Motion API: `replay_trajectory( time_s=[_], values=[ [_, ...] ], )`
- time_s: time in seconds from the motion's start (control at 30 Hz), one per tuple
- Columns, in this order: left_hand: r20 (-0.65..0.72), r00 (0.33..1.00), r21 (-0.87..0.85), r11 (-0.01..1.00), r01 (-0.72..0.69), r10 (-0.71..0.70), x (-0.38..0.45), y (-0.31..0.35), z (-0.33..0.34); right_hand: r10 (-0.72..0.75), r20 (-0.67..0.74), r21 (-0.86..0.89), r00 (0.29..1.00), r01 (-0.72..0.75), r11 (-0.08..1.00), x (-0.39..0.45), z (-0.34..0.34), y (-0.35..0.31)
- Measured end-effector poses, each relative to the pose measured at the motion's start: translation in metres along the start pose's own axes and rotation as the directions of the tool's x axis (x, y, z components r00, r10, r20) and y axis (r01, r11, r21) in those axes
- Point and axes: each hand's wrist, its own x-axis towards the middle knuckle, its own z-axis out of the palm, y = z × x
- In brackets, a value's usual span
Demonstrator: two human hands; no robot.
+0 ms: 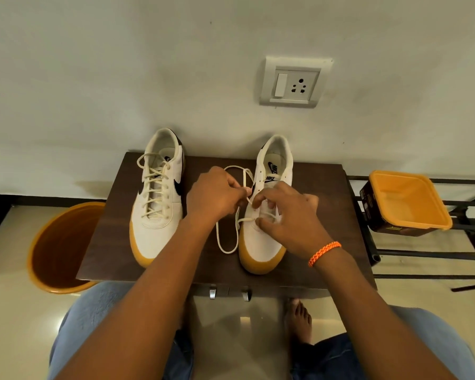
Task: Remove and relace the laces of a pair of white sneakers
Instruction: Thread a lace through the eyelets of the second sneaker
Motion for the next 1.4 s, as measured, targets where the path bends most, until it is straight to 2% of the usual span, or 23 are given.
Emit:
replay_trajectory(
  time_s=[0.07, 0.1, 0.2, 0.23, 0.3, 0.4, 0.47, 0.53, 0.63, 0.7, 0.77, 0.93, 1.0, 1.07, 1.1, 1.17, 1.23, 1.3, 1.4],
  values=[
    [-0.049, 0.998, 0.172, 0.985, -0.019, 0.028, 0.001, -0.002, -0.001, -0.068, 0.019, -0.047, 0.997, 0.069, 0.996, -0.002, 0.009, -0.008],
    [-0.036, 0.998, 0.201, 0.978, -0.051, 0.06, 0.001, -0.003, -0.002, -0.089, 0.029, -0.083, 0.996, 0.091, 0.992, -0.004, 0.014, -0.01],
    [0.182, 0.969, 0.107, 0.977, -0.187, 0.165, 0.002, -0.002, -0.004, -0.088, 0.048, -0.12, 0.995, 0.094, 0.988, -0.004, 0.021, -0.012],
    [0.255, 0.951, 0.047, 0.98, -0.191, 0.174, 0.001, 0.0, -0.004, -0.075, 0.047, -0.064, 0.996, 0.078, 0.995, -0.003, 0.02, -0.01],
    [0.36, 0.918, -0.104, 0.985, -0.137, 0.165, -0.003, 0.005, -0.007, -0.021, 0.043, 0.188, 0.999, 0.013, 0.982, 0.001, 0.012, -0.008],
    [0.468, 0.861, -0.292, 0.954, -0.061, 0.199, -0.011, 0.013, -0.017, 0.07, 0.024, 0.53, 0.997, -0.072, 0.845, 0.007, -0.006, -0.006],
    [0.49, 0.834, -0.342, 0.936, -0.084, 0.254, -0.015, 0.017, -0.025, 0.172, -0.028, 0.715, 0.985, -0.101, 0.692, 0.011, -0.017, -0.001],
    [0.502, 0.801, -0.396, 0.91, -0.123, 0.326, -0.017, 0.018, -0.031, 0.253, -0.024, 0.873, 0.967, -0.103, 0.477, 0.013, -0.027, 0.004],
    [0.472, 0.796, -0.497, 0.86, -0.115, 0.379, -0.015, 0.018, -0.034, 0.273, 0.021, 0.997, 0.962, -0.041, 0.067, 0.011, -0.043, 0.013],
    [0.437, 0.819, -0.548, 0.832, -0.085, 0.372, -0.013, 0.015, -0.034, 0.248, 0.044, 0.98, 0.968, 0.006, -0.197, 0.008, -0.051, 0.02],
    [0.412, 0.847, -0.555, 0.83, -0.059, 0.336, -0.011, 0.014, -0.035, 0.231, 0.055, 0.946, 0.971, 0.024, -0.322, 0.007, -0.057, 0.027],
    [0.289, 0.951, -0.455, 0.89, 0.03, 0.115, -0.007, 0.008, -0.031, 0.17, -0.006, 0.862, 0.985, 0.092, -0.499, 0.005, -0.069, 0.043],
    [0.247, 0.968, -0.424, 0.903, 0.076, 0.035, -0.004, 0.003, -0.029, 0.24, -0.042, 0.798, 0.97, 0.177, -0.576, 0.003, -0.074, 0.05],
    [0.186, 0.982, -0.406, 0.909, 0.093, -0.017, 0.0, -0.001, -0.028, 0.367, -0.026, 0.782, 0.93, 0.248, -0.572, 0.003, -0.079, 0.059],
    [0.137, 0.99, -0.421, 0.903, 0.086, -0.03, 0.001, -0.002, -0.028, 0.452, 0.011, 0.822, 0.892, 0.25, -0.512, 0.005, -0.081, 0.065],
    [0.01, 0.999, -0.518, 0.854, 0.045, -0.046, 0.004, -0.001, -0.027, 0.605, 0.114, 0.92, 0.788, 0.146, -0.363, 0.009, -0.079, 0.072],
    [-0.085, 0.995, -0.58, 0.815, -0.005, -0.055, 0.003, 0.002, -0.027, 0.664, 0.203, 0.968, 0.72, -0.047, -0.245, 0.012, -0.07, 0.076],
    [-0.075, 0.997, -0.589, 0.807, -0.023, -0.026, 0.0, 0.007, -0.026, 0.649, 0.221, 0.97, 0.728, -0.235, -0.066, 0.013, -0.061, 0.075],
    [0.07, 0.991, -0.547, 0.835, -0.058, 0.115, -0.011, 0.019, -0.02, 0.555, 0.205, 0.934, 0.806, -0.33, 0.134, 0.013, -0.053, 0.06]
  ],
)
